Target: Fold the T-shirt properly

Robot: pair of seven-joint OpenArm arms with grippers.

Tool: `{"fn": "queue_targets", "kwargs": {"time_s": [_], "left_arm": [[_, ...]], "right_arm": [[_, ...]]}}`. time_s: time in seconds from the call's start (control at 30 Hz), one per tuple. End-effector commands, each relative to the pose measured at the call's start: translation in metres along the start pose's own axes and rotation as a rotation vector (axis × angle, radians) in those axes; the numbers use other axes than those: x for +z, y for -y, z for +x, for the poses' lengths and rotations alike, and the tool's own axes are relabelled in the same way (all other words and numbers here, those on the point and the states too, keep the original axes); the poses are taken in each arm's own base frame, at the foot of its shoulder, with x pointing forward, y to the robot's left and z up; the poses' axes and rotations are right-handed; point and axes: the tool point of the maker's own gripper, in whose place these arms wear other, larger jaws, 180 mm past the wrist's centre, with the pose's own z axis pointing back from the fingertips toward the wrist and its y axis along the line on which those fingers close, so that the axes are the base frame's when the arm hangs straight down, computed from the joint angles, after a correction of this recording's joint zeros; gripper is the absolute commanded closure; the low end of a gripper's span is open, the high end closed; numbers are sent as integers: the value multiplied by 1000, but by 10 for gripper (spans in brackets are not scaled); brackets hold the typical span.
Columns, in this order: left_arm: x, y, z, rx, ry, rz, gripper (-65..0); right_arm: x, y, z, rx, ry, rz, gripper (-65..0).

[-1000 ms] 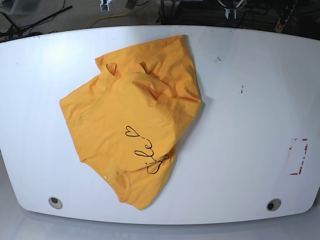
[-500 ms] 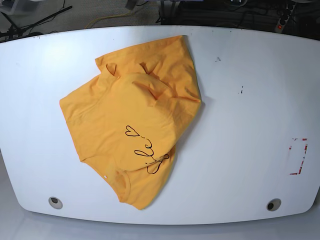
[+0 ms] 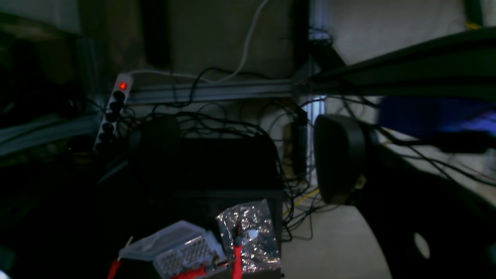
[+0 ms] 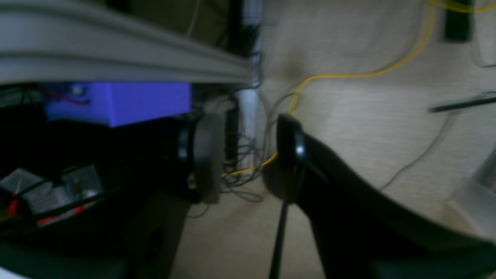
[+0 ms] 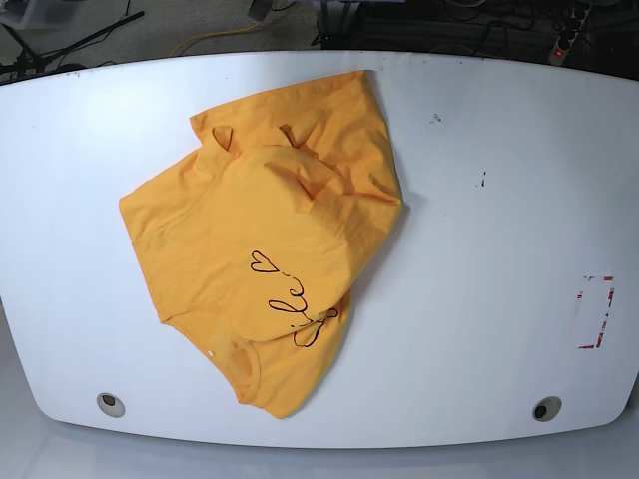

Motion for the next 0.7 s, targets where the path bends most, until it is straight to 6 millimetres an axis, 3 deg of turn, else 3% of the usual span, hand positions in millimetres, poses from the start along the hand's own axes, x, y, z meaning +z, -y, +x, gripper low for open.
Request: {"fn": "queue_targets", "kwargs": {"time_s": [0.0,0.1,0.3,0.6,0.67], "left_arm": [[21,-1,20,-21,48,5,-493],[35,-5,51,-44,117,16,-493],[40,-3,76,-67,137,13,-493],[15,-20,120,-114,240,31,-493],[7,-23,140,-83,288,19,-493]], "right_arm": [[20,-2,10,9,32,7,-209],[41,1,23,9,72,-19,-209],[61,-10,57,3,163,0,-209],[70,-21,130,-8,374,38,-209],[69,-23,146,7,417,46,-209]]}}
